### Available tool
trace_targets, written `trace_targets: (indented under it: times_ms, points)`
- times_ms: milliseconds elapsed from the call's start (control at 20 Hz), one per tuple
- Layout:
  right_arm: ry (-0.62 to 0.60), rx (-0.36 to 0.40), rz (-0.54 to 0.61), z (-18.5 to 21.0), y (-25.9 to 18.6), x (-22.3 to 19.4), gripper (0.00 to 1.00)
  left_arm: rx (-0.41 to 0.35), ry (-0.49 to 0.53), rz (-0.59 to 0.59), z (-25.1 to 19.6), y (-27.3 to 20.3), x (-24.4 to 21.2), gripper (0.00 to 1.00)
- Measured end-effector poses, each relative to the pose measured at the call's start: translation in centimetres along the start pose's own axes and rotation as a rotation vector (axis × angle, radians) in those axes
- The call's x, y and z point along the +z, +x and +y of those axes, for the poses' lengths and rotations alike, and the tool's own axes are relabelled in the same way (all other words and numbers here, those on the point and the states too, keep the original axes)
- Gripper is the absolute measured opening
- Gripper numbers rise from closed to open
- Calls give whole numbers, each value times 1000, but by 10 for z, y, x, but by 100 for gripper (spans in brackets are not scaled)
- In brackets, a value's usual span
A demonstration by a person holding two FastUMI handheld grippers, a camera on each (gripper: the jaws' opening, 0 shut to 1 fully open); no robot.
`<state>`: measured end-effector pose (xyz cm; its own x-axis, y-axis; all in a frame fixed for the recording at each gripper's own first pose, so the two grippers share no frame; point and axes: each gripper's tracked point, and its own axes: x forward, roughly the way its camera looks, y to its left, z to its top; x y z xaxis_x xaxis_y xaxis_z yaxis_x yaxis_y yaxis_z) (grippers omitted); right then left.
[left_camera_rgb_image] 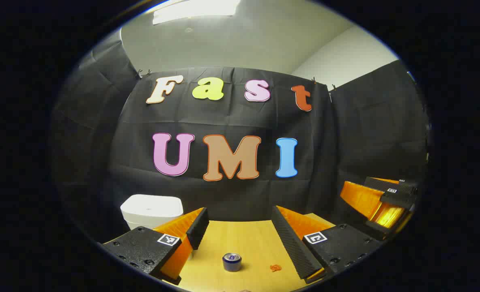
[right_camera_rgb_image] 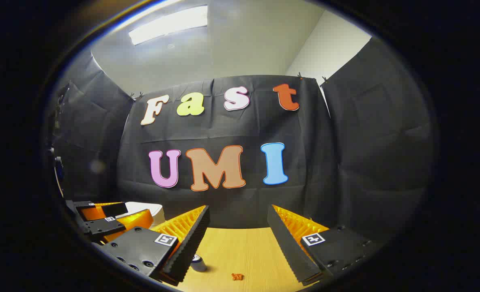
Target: Press the lid of the desktop garbage bin to open it, pick up the crumpled paper on the desktop and throw it into the bin, then pick up the pop can on the desktop and drop it into the bin, and finally close the garbage bin lid.
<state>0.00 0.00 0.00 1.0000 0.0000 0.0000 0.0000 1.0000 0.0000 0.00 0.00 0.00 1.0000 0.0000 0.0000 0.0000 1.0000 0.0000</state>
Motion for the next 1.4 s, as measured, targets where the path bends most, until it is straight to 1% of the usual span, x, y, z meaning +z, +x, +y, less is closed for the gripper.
trace_targets:
  times_ms: [50, 100, 150, 400, 450, 500, 550, 750, 800, 850, 950, 1000, 1050, 1400]
  points:
    - [-1, -3, -8, -2, -1, 3, 96, -9, -16, 6, -5, 1, -1, 99]
    - [2, 1, -21, -1, 0, 5, 96, -4, -23, 12, -5, 2, -2, 99]
    - [4, 3, -33, 0, 2, 9, 96, 0, -23, 14, -3, 3, -2, 95]
    - [5, -13, -34, -4, 2, 7, 96, 1, -25, -9, -6, 6, 6, 95]
    - [9, -15, -29, -4, 2, 7, 96, 0, -21, -16, -6, 7, 9, 99]
    - [9, -17, -26, -4, 1, 6, 96, -2, -16, -19, -7, 7, 9, 99]
    - [8, -16, -25, -4, 1, 6, 96, -3, -12, -21, -8, 7, 9, 95]
    - [12, -4, -26, -3, 2, 7, 95, -25, -17, -16, -19, 7, 7, 95]
    - [15, -5, -29, -3, 1, 6, 95, -28, -11, -18, -21, 7, 9, 95]
    - [18, -6, -29, -3, 1, 7, 95, -29, -2, -24, -21, 8, 11, 99]
    - [23, -5, -30, -1, 4, 7, 95, -26, 11, -40, -21, 8, 15, 99]
    - [24, -6, -32, -1, 4, 7, 95, -23, 18, -43, -21, 9, 16, 95]
    - [25, -7, -34, -1, 4, 7, 96, -18, 26, -47, -22, 10, 17, 95]
    - [22, 30, -31, 5, 6, 4, 96, 18, 53, -46, -17, 9, 13, 95]
